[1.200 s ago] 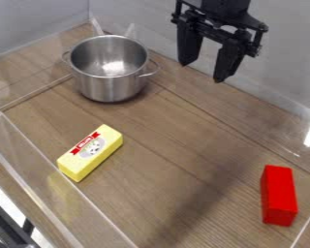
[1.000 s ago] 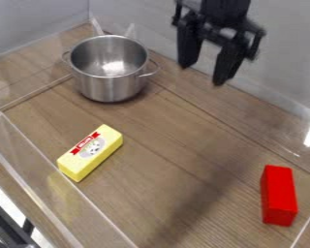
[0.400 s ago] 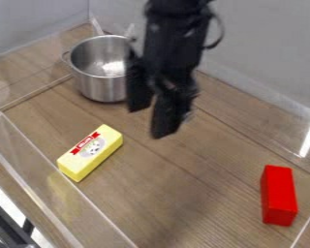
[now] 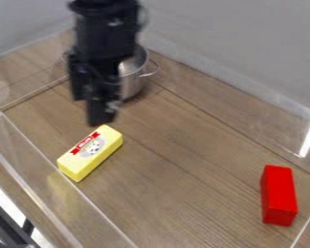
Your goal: Put butter into the silver pot
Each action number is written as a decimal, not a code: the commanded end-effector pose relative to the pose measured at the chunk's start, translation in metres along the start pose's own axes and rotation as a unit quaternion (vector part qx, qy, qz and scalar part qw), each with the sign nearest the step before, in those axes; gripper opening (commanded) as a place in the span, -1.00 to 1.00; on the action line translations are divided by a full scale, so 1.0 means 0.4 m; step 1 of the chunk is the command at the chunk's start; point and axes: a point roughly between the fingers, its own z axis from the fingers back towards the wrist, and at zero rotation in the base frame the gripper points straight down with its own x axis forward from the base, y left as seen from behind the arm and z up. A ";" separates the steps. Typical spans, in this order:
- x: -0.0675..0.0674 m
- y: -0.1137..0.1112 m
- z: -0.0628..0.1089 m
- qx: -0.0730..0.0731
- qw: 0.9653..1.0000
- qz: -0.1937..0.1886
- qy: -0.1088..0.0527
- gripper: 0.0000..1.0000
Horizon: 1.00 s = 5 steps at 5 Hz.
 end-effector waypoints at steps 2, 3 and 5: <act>-0.021 0.071 -0.045 0.013 0.995 0.092 -0.025 1.00; -0.018 0.077 -0.082 0.015 0.991 0.132 -0.028 1.00; 0.002 0.052 -0.184 0.019 0.990 0.138 -0.031 -1.00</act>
